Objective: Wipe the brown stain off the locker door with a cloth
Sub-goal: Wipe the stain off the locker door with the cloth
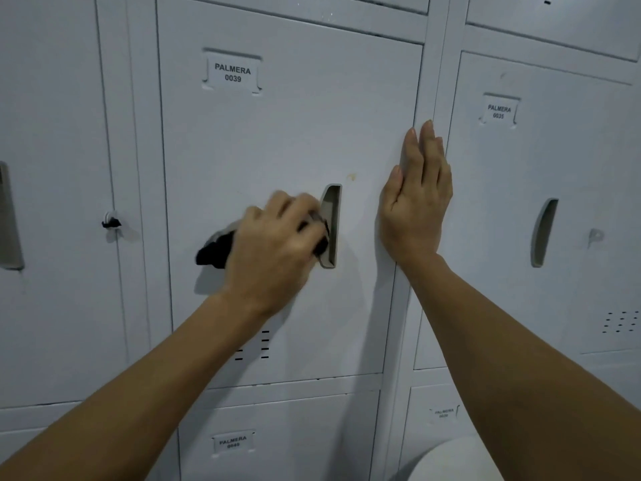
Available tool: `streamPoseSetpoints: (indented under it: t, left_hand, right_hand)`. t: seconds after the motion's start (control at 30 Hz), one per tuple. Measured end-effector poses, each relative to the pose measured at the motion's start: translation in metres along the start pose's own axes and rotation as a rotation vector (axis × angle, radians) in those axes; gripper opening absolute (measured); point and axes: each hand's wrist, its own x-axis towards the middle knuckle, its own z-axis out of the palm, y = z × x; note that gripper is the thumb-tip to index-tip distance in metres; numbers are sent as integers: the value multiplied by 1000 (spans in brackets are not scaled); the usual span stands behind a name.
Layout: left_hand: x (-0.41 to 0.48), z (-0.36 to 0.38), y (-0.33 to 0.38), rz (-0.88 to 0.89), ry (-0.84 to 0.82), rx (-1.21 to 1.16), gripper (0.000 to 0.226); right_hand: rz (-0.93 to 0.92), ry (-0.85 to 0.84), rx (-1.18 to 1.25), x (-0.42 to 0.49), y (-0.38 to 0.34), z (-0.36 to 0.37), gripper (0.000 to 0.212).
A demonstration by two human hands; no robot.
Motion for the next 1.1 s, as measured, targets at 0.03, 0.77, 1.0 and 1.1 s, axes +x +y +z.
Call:
streamPoseSetpoints:
  t: [0.03,0.77,1.0,1.1]
  left_hand:
    - [5,-7,-6,-46,59,-22,13]
    - [31,-11,37,-74,-424,91,24]
    - [20,-30,20,-247,-133,-80,30]
    - [25,-27,-2,-217,223,-173,25]
  right_hand:
    - [4,-3,1,0,0,0,51]
    - [-14,-3,3,4,-2,-2,51]
    - [16,-13,15,0,-3,-1,51]
    - [19,-31,11,1,-1,-3,51]
